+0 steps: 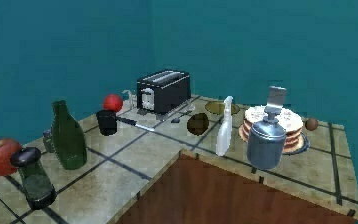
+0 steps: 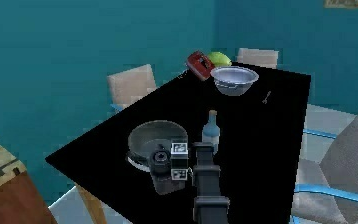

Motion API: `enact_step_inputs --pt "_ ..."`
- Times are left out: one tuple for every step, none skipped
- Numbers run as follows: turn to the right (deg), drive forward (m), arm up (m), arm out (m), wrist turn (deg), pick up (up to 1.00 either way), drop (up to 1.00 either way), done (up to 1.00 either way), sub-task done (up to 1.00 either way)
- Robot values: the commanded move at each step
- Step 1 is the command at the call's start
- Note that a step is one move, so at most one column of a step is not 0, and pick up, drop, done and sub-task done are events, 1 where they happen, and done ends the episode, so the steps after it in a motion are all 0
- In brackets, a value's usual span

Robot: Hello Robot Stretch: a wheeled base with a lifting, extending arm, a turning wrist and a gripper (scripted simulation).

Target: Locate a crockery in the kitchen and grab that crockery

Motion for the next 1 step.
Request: enact_step_inputs --pt "0.0 0.0 0.0 0.0 0.0 0.0 0.0 1.0 0.0"
